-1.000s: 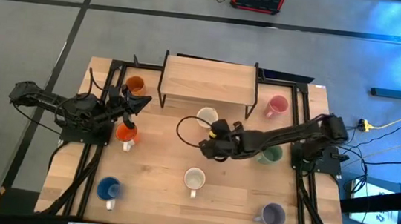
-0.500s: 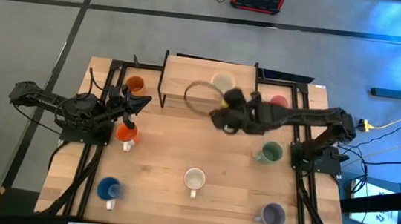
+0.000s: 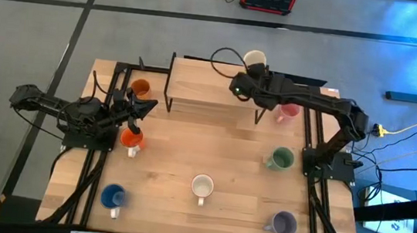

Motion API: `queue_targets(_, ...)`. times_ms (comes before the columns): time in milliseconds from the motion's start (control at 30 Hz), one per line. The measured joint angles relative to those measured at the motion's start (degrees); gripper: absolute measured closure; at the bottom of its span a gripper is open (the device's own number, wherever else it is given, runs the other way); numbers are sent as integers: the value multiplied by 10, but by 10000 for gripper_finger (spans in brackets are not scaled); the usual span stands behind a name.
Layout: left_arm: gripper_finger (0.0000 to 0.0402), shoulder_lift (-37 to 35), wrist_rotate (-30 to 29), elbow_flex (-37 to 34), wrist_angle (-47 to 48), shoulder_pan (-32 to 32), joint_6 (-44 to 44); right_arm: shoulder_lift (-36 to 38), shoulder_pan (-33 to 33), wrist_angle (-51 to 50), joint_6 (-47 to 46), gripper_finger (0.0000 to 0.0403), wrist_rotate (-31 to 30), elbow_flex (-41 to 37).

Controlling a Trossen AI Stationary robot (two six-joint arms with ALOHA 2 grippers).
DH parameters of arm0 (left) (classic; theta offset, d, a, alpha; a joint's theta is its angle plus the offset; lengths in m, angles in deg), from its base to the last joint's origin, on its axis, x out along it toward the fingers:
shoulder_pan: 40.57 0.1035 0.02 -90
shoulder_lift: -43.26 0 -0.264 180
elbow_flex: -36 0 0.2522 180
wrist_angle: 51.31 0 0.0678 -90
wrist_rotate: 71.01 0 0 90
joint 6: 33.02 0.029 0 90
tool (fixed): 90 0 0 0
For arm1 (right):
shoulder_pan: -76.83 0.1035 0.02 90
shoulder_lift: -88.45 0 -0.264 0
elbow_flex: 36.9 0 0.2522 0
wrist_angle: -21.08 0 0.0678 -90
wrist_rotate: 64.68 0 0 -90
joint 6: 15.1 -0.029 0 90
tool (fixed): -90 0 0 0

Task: Place coffee mugs
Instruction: Put the orange patterned mug on the shelf

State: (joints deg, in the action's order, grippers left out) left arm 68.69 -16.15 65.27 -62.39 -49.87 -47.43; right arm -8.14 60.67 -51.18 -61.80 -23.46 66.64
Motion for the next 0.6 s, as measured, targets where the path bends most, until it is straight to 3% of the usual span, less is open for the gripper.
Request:
queue_targets(233,400,0,0,0,0,0,0,0,-32,47,-10,361,47,-24)
queue_targets(600,400,0,-3,0,0,0,-1,0,-50,52,-28,355,64,-33)
